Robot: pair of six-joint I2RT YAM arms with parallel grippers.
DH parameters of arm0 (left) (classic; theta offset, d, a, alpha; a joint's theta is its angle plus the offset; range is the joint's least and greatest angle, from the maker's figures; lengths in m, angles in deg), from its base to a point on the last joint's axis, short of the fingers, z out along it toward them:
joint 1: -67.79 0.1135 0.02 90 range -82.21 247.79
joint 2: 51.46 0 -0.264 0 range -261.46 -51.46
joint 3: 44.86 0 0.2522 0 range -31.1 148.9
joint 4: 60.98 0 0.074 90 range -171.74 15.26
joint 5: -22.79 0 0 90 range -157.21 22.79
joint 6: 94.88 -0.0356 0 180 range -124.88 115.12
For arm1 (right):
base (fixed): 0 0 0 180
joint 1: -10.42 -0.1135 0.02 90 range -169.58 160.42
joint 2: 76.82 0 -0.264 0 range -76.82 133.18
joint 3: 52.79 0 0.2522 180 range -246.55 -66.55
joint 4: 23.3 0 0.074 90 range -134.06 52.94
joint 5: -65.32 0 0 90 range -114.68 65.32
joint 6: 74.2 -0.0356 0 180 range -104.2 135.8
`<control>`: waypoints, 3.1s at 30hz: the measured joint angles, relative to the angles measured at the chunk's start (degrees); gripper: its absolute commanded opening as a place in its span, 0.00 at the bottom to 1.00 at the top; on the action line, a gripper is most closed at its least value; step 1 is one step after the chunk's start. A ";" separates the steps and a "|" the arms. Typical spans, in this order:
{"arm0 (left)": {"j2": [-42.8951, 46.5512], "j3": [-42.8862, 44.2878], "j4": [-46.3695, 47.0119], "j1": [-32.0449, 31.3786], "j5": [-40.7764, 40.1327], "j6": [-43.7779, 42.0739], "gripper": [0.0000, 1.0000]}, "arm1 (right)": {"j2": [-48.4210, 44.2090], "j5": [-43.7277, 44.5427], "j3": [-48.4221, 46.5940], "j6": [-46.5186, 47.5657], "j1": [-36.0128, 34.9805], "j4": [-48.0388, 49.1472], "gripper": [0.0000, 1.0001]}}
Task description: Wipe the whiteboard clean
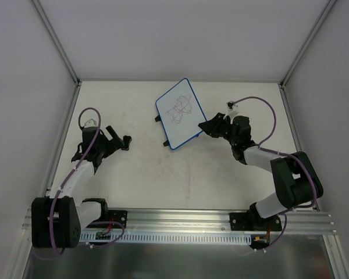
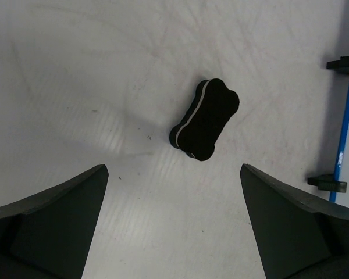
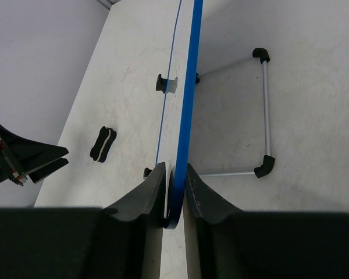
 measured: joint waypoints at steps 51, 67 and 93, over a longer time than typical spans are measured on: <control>-35.85 26.88 -10.67 -12.68 -7.28 -26.51 0.50 | 0.57 -0.61 -1.60 -1.09 0.02 -1.42 0.00; -36.94 27.58 -11.32 -12.68 -7.39 -24.72 0.06 | 0.57 -0.83 -1.64 -1.14 0.02 -1.44 0.00; -51.89 64.57 0.57 -17.16 20.20 -2.69 0.00 | 0.85 -0.26 -4.20 1.03 -1.29 -4.46 0.00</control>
